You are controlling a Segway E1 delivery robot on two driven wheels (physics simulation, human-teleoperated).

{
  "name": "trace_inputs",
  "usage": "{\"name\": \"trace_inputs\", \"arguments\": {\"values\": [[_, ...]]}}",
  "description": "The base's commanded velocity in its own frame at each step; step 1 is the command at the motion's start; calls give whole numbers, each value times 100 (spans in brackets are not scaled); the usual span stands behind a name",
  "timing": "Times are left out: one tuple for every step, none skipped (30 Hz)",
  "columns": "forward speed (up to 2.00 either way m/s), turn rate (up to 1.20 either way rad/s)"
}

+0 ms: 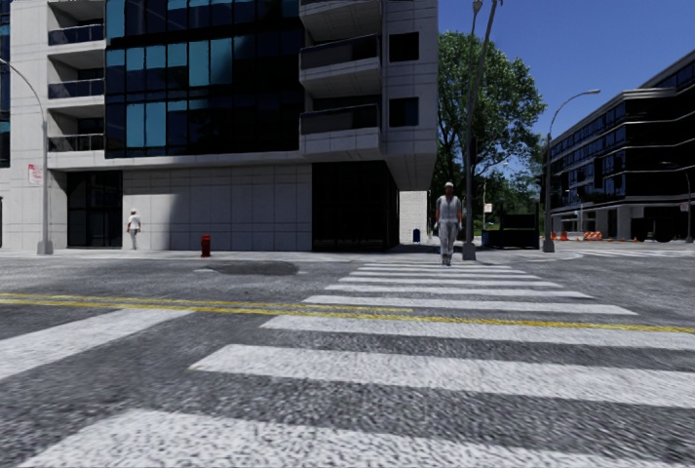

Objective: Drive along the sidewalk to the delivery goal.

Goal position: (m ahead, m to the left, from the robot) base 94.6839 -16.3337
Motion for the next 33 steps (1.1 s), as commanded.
{"name": "trace_inputs", "arguments": {"values": [[200, 0], [200, 0], [200, 0], [200, 0], [200, 0], [200, 0], [200, 0], [200, 0], [200, 0], [200, 0], [200, 0], [200, 0], [200, 0], [200, 0], [200, 0], [200, 0], [200, 0], [200, -34], [200, -28], [200, -28], [200, 0], [200, 0], [200, 0], [200, 0], [200, 0], [200, 0], [200, 0], [200, 0], [200, 0], [200, 0], [200, 0], [200, 0], [200, -5]]}}
